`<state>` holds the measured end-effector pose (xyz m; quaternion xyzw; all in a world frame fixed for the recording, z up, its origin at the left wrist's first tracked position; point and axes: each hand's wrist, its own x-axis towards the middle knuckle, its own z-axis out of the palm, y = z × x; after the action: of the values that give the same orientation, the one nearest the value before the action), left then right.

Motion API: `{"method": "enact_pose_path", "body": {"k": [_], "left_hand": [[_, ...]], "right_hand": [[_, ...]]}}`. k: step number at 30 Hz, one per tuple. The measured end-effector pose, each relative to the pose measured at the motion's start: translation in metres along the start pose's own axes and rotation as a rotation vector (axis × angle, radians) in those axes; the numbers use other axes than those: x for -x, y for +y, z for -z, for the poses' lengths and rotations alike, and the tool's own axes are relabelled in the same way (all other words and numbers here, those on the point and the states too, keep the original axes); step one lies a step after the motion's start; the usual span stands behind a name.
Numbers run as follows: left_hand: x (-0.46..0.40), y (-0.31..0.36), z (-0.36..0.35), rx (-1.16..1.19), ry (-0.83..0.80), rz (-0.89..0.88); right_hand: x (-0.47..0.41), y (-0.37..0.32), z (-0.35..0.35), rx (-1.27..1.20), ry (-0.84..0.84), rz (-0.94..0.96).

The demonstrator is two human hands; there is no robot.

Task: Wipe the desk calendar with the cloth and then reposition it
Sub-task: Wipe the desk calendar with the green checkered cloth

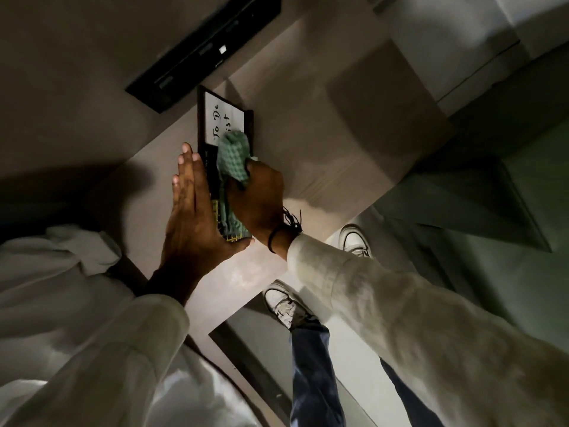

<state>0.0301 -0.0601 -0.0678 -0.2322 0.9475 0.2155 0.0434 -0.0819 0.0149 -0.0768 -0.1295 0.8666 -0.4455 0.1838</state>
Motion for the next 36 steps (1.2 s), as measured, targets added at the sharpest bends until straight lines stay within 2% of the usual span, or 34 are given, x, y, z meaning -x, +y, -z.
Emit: {"method": "enact_pose_path", "body": {"k": [2, 6, 11, 15, 20, 24, 29, 33, 36], "left_hand": [[-0.001, 0.0, 0.001, -0.001, -0.015, 0.016], [-0.001, 0.003, 0.003, 0.006, -0.025, 0.034], [0.0, 0.002, 0.003, -0.027, -0.016, 0.016], [0.0, 0.005, 0.003, 0.003, -0.012, 0.054], [-0.001, 0.003, 0.001, 0.008, 0.004, 0.044], [0.0, 0.003, -0.001, 0.032, 0.006, 0.058], [0.0, 0.0, -0.003, 0.029, 0.029, 0.064], [0.001, 0.004, -0.004, 0.055, 0.05, 0.079], [0.001, 0.006, -0.004, 0.019, 0.035, 0.075]], "right_hand": [[0.005, 0.001, -0.003, 0.008, -0.007, 0.04], [-0.01, 0.014, 0.003, -0.048, -0.065, -0.121], [-0.006, -0.003, -0.007, -0.024, 0.03, 0.069], [-0.018, 0.009, -0.003, -0.079, -0.052, -0.118], [-0.01, -0.005, -0.013, -0.065, 0.03, 0.031], [-0.02, 0.006, -0.008, -0.096, -0.015, -0.153], [-0.009, -0.01, -0.014, -0.057, 0.04, 0.07], [-0.021, 0.007, -0.008, -0.043, -0.054, -0.129], [-0.014, 0.005, -0.008, -0.027, -0.053, -0.074]]}}
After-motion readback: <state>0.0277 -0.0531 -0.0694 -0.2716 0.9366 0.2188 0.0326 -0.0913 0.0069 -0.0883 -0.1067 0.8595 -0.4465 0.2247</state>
